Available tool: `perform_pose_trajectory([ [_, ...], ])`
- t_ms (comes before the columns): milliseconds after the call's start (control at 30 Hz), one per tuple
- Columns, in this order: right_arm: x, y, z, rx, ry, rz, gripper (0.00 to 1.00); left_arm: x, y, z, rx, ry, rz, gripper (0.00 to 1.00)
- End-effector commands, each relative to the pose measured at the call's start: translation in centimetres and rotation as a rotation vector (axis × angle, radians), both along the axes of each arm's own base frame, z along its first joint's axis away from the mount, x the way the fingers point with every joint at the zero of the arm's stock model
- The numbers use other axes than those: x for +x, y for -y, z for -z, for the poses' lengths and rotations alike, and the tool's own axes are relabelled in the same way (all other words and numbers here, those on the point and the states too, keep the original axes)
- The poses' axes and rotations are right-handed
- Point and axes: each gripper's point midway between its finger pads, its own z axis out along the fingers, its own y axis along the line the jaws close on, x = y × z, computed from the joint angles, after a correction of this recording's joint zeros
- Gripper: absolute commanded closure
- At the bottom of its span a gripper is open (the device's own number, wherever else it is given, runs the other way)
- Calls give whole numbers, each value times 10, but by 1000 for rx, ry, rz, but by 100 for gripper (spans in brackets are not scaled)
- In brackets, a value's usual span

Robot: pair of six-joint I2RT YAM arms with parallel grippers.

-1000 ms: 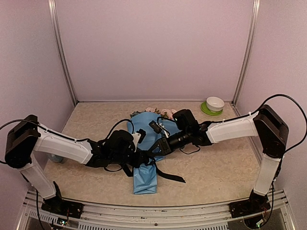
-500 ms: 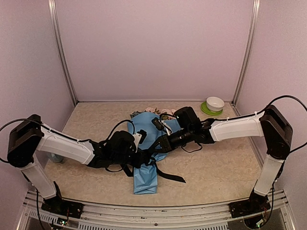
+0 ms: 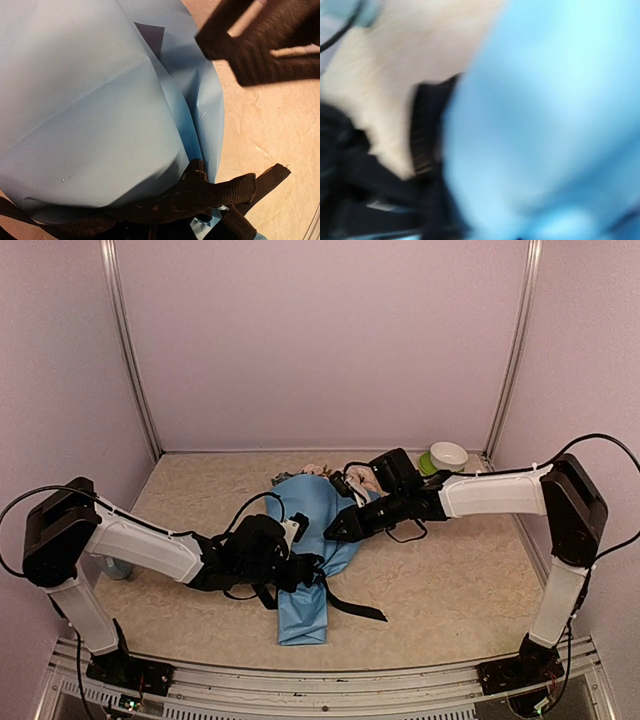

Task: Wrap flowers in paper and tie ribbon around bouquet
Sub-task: Tie the half-tied ribbon around the folded bouquet.

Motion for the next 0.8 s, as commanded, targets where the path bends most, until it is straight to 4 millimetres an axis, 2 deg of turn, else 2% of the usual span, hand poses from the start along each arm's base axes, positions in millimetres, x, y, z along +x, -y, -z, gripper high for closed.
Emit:
perform_pose_trajectory([
  [0,20,13,33,-139,20,29,75,1,-2,9,28,-25,-9,91],
  [167,-8,-3,43,-85,-29,-78,79,1,-1,2,16,-15,-2,91],
  [267,-19,-11,39,-20,-64,-113,81,1,0,1,18,-12,1,91],
  [500,-36,-20,41,27,-134,-157,80,1,0,1,22,-12,2,91],
  [767,-41,-28,27,109,-166,-176,76,0,1,-1,16,-11,7,90],
])
